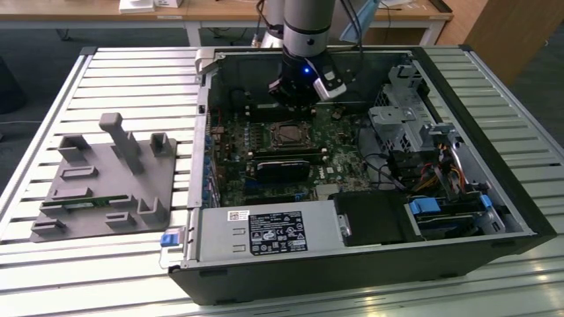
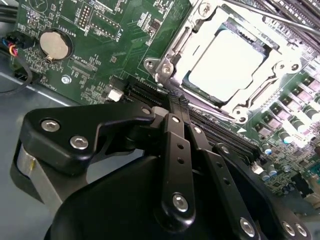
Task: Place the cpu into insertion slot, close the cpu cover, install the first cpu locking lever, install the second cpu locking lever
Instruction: 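Install the first cpu locking lever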
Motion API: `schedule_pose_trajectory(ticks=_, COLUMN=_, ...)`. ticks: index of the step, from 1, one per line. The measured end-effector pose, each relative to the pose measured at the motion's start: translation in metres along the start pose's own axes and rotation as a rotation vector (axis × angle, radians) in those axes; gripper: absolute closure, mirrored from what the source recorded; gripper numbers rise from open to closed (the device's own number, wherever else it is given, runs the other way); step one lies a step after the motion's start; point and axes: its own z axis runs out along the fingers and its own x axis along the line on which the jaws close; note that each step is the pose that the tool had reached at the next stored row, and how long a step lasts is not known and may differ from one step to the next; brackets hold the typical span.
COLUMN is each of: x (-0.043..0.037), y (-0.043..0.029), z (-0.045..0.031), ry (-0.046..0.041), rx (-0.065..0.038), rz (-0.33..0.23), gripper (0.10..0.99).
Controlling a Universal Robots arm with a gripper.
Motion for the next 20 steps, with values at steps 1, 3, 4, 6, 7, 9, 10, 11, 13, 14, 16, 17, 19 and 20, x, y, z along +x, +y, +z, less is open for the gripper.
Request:
schedule_pose_trajectory(ticks=1, x=-0.0001, y=0.0, z=0.0003, ry=0.0001, rx=0.002, rz=0.0, gripper=0.98)
schedule_pose_trajectory(ticks=3, x=-0.0001, y=0.0, z=0.001, ry=0.0, rx=0.006, rz=0.0, gripper=0.98)
schedule_pose_trajectory(ticks=4, x=-0.0001, y=0.0001, z=0.0015, ry=0.0, rx=0.009, rz=0.0, gripper=0.98)
schedule_pose_trajectory(ticks=6, x=-0.0002, y=0.0002, z=0.0025, ry=0.0001, rx=0.014, rz=0.0, gripper=0.98)
schedule_pose_trajectory(ticks=7, x=-0.0003, y=0.0003, z=0.003, ry=0.0002, rx=0.015, rz=0.0, gripper=0.98)
schedule_pose_trajectory(ticks=9, x=-0.0004, y=0.0003, z=0.0041, ry=0.0002, rx=0.019, rz=0.0, gripper=0.98)
schedule_pose_trajectory(ticks=10, x=-0.0005, y=0.0003, z=0.0045, ry=0.0005, rx=0.02, rz=0.0, gripper=0.98)
schedule_pose_trajectory(ticks=11, x=-0.0007, y=0.0004, z=0.0051, ry=0.0004, rx=0.021, rz=0.0, gripper=0.98)
schedule_pose_trajectory(ticks=13, x=-0.0011, y=0.0005, z=0.0061, ry=0.0003, rx=0.025, rz=0.0, gripper=0.98)
schedule_pose_trajectory(ticks=14, x=-0.0012, y=0.0006, z=0.0065, ry=0.0005, rx=0.026, rz=0.0, gripper=0.98)
schedule_pose_trajectory(ticks=16, x=-0.0013, y=0.0006, z=0.0065, ry=0.0008, rx=0.027, rz=0.0, gripper=0.98)
schedule_pose_trajectory(ticks=17, x=-0.0013, y=0.0006, z=0.0063, ry=0.0009, rx=0.027, rz=0.0, gripper=0.98)
schedule_pose_trajectory(ticks=19, x=-0.0013, y=0.0007, z=0.0045, ry=0.0009, rx=0.027, rz=0.0, gripper=0.98)
schedule_pose_trajectory(ticks=20, x=-0.0013, y=0.0008, z=0.0033, ry=0.0009, rx=0.027, rz=0.0, gripper=0.98)
